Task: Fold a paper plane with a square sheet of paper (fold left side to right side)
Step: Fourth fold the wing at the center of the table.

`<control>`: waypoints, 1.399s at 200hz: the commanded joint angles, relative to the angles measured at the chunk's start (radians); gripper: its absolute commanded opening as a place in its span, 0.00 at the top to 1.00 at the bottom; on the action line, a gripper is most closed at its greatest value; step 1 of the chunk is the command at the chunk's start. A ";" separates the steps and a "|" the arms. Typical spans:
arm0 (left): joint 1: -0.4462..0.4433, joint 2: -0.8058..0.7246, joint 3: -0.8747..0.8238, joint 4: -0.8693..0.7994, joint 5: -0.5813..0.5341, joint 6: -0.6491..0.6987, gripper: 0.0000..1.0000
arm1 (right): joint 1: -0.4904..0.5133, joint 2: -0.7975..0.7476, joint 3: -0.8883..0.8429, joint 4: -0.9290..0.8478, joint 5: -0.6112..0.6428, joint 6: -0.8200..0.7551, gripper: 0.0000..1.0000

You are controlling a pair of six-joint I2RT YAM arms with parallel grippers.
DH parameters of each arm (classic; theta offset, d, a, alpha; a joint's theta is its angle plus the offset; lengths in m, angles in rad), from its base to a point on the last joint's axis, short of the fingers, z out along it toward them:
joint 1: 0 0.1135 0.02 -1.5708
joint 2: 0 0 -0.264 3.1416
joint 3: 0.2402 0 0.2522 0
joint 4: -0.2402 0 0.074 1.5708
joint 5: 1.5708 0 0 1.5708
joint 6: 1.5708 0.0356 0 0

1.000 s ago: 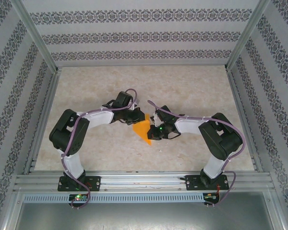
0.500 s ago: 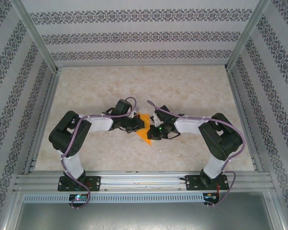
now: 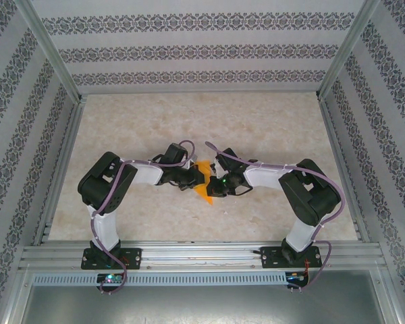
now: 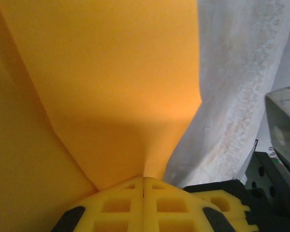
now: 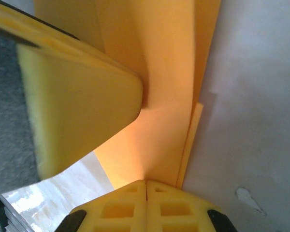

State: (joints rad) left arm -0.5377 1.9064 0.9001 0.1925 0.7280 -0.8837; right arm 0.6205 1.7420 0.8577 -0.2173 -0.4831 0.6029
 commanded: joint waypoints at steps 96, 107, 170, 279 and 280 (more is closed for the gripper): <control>0.009 0.051 0.029 -0.096 -0.121 0.072 1.00 | 0.021 0.077 -0.005 -0.209 0.179 -0.041 1.00; 0.018 0.054 0.035 -0.099 -0.121 0.080 1.00 | 0.023 0.080 -0.005 -0.211 0.183 -0.043 1.00; 0.074 0.106 0.105 -0.110 -0.088 0.124 1.00 | 0.026 0.085 -0.002 -0.217 0.181 -0.045 1.00; 0.161 0.188 0.259 -0.191 -0.078 0.215 0.99 | 0.027 0.084 -0.006 -0.221 0.184 -0.041 1.00; 0.162 0.189 0.260 -0.192 -0.078 0.215 0.99 | 0.027 0.084 -0.006 -0.221 0.184 -0.041 1.00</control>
State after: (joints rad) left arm -0.4305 2.0399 1.1175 0.0299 0.7864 -0.7361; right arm 0.6376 1.7615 0.9081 -0.2581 -0.4072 0.5758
